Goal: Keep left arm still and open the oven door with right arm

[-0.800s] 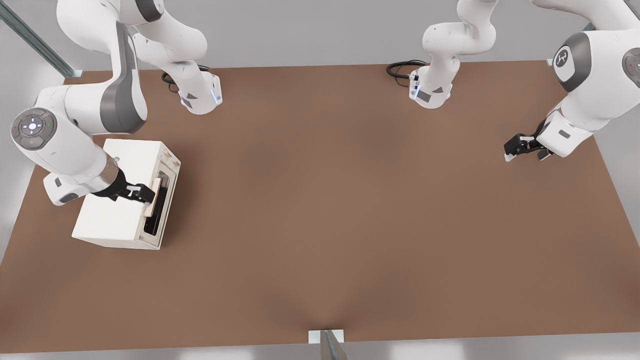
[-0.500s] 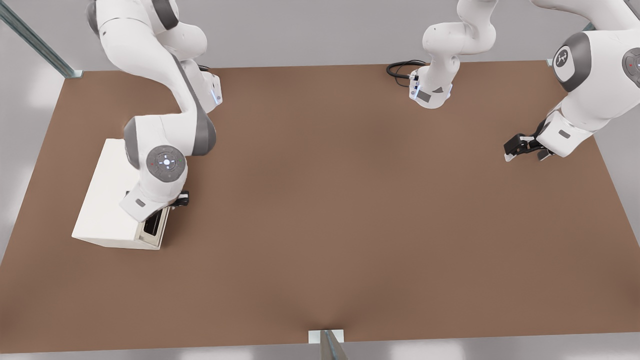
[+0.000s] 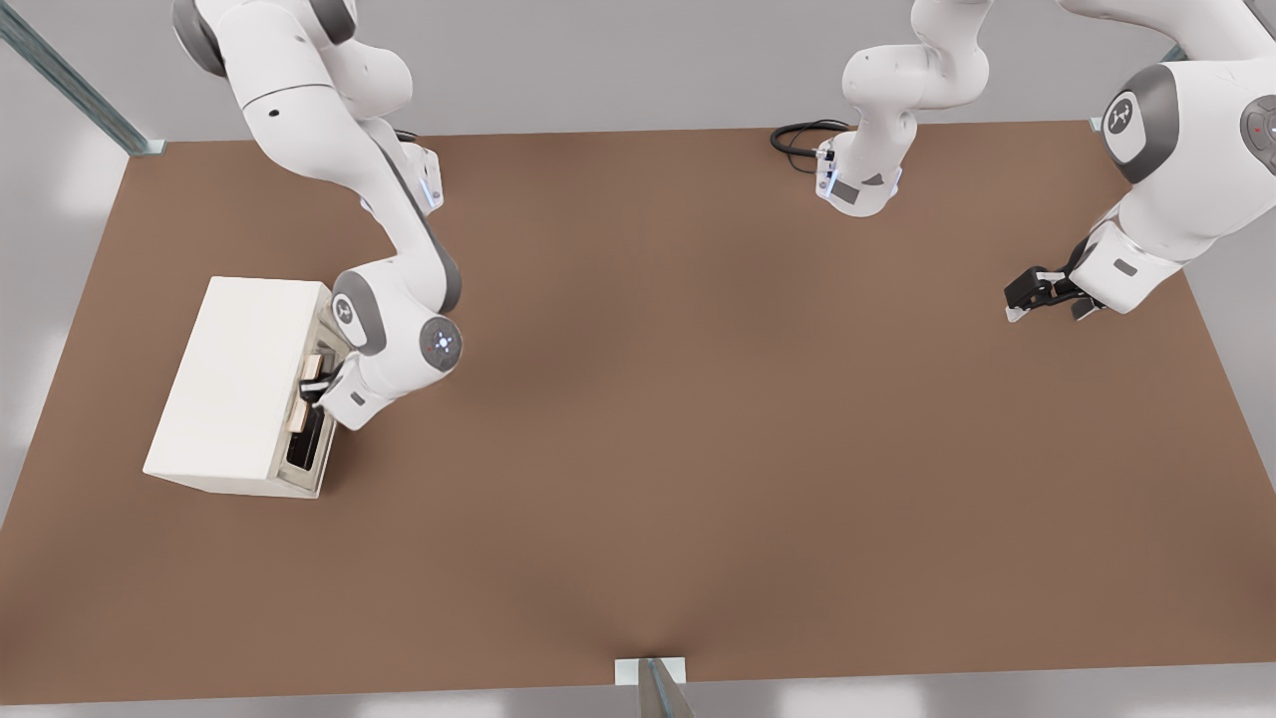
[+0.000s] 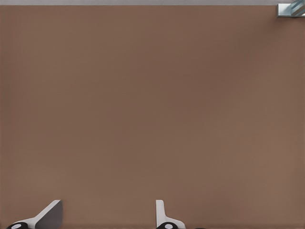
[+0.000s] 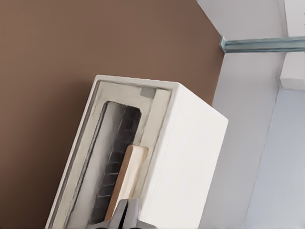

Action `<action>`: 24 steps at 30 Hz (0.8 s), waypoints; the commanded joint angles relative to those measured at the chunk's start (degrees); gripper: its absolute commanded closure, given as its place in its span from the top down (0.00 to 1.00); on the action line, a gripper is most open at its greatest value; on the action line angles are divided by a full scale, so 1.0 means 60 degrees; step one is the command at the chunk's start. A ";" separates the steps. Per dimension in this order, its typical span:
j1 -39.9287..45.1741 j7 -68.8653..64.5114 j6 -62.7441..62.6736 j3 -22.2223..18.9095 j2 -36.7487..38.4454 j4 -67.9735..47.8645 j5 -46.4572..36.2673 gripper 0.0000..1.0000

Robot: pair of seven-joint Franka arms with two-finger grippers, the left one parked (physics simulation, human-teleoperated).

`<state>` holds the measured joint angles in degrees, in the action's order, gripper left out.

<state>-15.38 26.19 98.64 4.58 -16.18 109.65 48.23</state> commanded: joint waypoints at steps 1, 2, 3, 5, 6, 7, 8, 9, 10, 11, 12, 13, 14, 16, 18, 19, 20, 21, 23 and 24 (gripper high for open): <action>0.0219 0.2680 0.1123 -0.0001 0.0045 0.0255 0.0253 0.00; 0.0278 0.2695 0.1211 -0.0001 0.0045 0.0328 0.0253 0.00; 0.0322 0.2695 0.1226 -0.0001 0.0045 0.0372 0.0253 0.00; 0.0352 0.2783 0.1402 -0.0001 0.0060 0.0563 0.0253 0.00; 0.0454 0.2783 0.1416 -0.0001 0.0060 0.0563 0.0268 0.00; 0.0484 0.2783 0.1431 -0.0001 0.0103 0.0665 0.0282 0.00; 0.0484 0.2783 0.1475 -0.0001 0.0264 0.0826 0.0282 0.00; 0.0498 0.2783 0.1650 -0.0016 0.0367 0.1046 0.0297 0.00; 0.0513 0.2768 0.1651 -0.0016 0.0440 0.1163 0.0414 0.00; 0.0513 0.2768 0.1680 -0.0045 0.0470 0.1178 0.0414 0.00; 0.0528 0.2768 0.1797 -0.0089 0.0499 0.1295 0.0487 0.00; 0.0528 0.2768 0.1797 -0.0104 0.0484 0.1295 0.0546 0.00; 0.0528 0.2754 0.1812 -0.0104 0.0484 0.1295 0.0546 0.00; 0.0542 0.2724 0.1973 -0.0338 0.0470 0.1383 0.0766 0.00; 0.0542 0.2695 0.2236 -0.0485 0.0484 0.1529 0.0927 0.00; 0.0542 0.2695 0.2354 -0.0587 0.0484 0.1588 0.1015 0.00; 0.0542 0.2710 0.2398 -0.0587 0.0470 0.1617 0.1015 0.00; 0.0528 0.2724 0.2383 -0.0587 0.0470 0.1617 0.1000 0.00; 0.0528 0.2754 0.2383 -0.0587 0.0455 0.1632 0.1015 0.00; 0.0528 0.2768 0.2383 -0.0587 0.0440 0.1632 0.1000 0.00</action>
<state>-12.20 38.32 111.67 1.08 -13.54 119.48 53.94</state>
